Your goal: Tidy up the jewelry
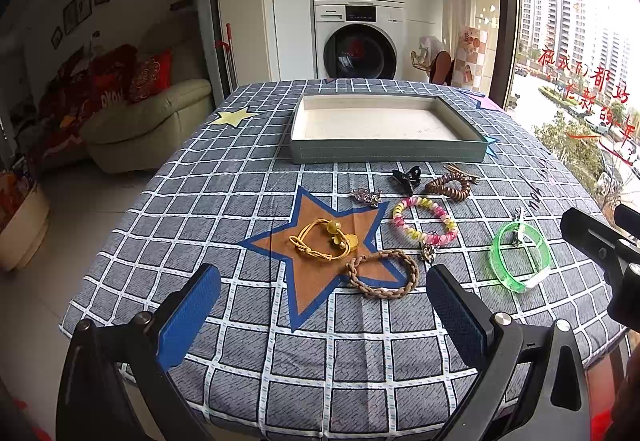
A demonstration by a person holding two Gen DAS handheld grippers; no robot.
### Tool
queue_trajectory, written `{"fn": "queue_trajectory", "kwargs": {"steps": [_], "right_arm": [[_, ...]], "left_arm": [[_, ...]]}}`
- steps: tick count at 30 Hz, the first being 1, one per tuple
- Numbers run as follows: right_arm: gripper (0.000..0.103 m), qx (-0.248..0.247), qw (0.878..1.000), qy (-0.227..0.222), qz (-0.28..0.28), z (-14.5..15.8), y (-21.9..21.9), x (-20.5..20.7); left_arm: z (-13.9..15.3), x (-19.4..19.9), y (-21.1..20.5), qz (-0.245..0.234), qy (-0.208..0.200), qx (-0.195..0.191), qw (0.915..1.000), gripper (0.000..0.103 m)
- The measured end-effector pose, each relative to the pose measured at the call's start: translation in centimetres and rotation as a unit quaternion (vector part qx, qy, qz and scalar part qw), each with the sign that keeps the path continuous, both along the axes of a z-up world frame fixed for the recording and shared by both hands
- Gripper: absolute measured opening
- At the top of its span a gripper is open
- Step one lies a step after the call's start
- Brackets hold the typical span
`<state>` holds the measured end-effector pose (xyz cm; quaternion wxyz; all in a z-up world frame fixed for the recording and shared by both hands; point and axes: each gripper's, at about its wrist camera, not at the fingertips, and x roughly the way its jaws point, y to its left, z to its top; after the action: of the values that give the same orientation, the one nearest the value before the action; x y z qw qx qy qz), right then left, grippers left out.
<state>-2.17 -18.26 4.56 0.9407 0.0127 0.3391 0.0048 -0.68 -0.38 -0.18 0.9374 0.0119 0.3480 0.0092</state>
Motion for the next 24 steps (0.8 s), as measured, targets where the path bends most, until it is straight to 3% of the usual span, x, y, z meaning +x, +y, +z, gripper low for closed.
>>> {"fn": "queue_trajectory", "kwargs": {"steps": [24], "right_arm": [[0.103, 0.003, 1.0, -0.002, 0.001, -0.03, -0.04, 0.12]], "left_arm": [[0.28, -0.01, 0.23, 0.001, -0.001, -0.001, 1.0, 0.103]]}}
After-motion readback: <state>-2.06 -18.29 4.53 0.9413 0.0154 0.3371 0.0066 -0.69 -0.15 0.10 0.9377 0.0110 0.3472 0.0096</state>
